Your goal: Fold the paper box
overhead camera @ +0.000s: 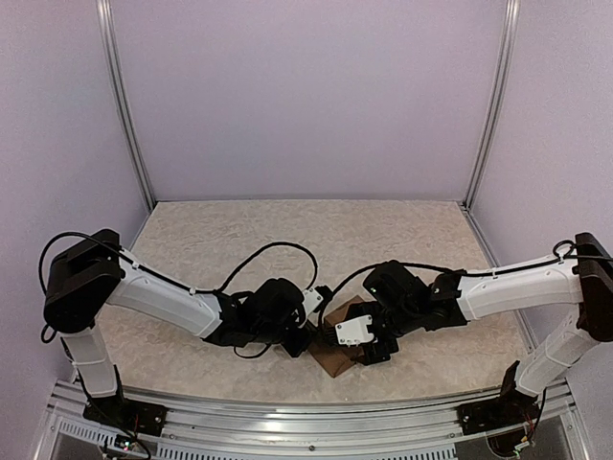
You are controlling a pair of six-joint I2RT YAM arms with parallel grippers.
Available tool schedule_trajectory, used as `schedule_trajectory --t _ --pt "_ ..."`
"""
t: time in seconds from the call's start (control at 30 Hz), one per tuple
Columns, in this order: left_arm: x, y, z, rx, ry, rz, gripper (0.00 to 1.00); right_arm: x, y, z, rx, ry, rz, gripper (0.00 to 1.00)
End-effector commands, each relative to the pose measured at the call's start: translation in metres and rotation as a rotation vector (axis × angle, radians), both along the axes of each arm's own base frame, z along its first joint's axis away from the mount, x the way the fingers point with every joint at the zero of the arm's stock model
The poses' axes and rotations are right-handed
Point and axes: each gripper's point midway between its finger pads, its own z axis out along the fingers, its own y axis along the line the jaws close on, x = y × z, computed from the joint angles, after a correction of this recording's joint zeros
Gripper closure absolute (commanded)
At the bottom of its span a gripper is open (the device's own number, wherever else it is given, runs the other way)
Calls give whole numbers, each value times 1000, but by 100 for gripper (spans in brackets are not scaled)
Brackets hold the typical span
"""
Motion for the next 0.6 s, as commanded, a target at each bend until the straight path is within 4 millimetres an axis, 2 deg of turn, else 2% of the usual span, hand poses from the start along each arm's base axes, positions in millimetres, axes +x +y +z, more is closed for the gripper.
schedule_trajectory --t 0.0,0.47,0.57 --pt "-7 -7 13 -47 -18 -15 99 -14 -27 -36 -133 110 -27 20" --pt "-1 -16 23 -38 -77 -19 100 -16 -27 -37 -133 118 -24 21" --pt "3 -18 32 -68 -94 -14 100 -18 -27 -37 -130 124 -13 21"
